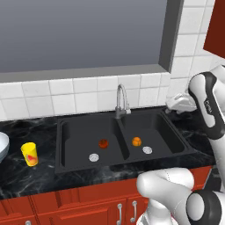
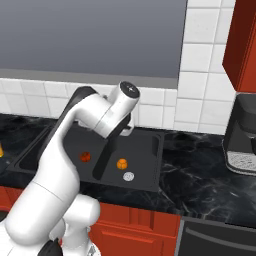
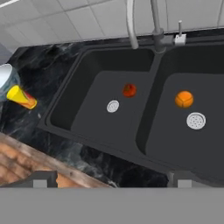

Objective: Remove the tomato and orange from the sink. Then move the bowl and cup from the counter to the sink for washing.

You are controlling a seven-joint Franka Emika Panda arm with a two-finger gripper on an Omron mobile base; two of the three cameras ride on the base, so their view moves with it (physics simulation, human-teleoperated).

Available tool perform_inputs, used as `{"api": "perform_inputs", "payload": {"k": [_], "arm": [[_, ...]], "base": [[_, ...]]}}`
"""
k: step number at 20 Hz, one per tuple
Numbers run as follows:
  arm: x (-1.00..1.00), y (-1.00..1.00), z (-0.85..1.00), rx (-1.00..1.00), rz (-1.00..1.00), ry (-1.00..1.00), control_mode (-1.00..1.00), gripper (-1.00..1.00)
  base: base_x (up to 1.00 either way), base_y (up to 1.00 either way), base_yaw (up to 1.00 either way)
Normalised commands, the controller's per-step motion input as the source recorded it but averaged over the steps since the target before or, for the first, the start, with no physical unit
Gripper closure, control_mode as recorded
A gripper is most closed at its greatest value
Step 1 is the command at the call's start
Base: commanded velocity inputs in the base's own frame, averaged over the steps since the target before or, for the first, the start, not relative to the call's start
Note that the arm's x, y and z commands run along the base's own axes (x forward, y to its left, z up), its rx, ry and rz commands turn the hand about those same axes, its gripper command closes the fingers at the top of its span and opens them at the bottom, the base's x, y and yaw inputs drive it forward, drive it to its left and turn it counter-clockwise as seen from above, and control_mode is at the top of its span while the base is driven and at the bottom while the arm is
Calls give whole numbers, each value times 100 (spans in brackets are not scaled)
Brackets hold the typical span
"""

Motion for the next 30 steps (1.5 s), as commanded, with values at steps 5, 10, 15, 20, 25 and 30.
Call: {"api": "perform_inputs", "payload": {"k": [5, 10, 15, 20, 25, 30], "arm": [[0, -5, -19, 0, 3, -8, -100, -100], [0, -1, -17, -3, 1, -11, -100, -100], [0, 0, -17, -7, 0, -8, -100, -100], [0, 0, -16, -9, 0, -8, -100, -100], [0, -2, -11, -6, 0, -11, -100, -100], [1, -7, -7, 0, 0, -3, -100, -100]], "base": [[0, 0, 0], [0, 0, 0], [0, 0, 0], [0, 0, 0], [0, 0, 0], [0, 0, 0]]}}
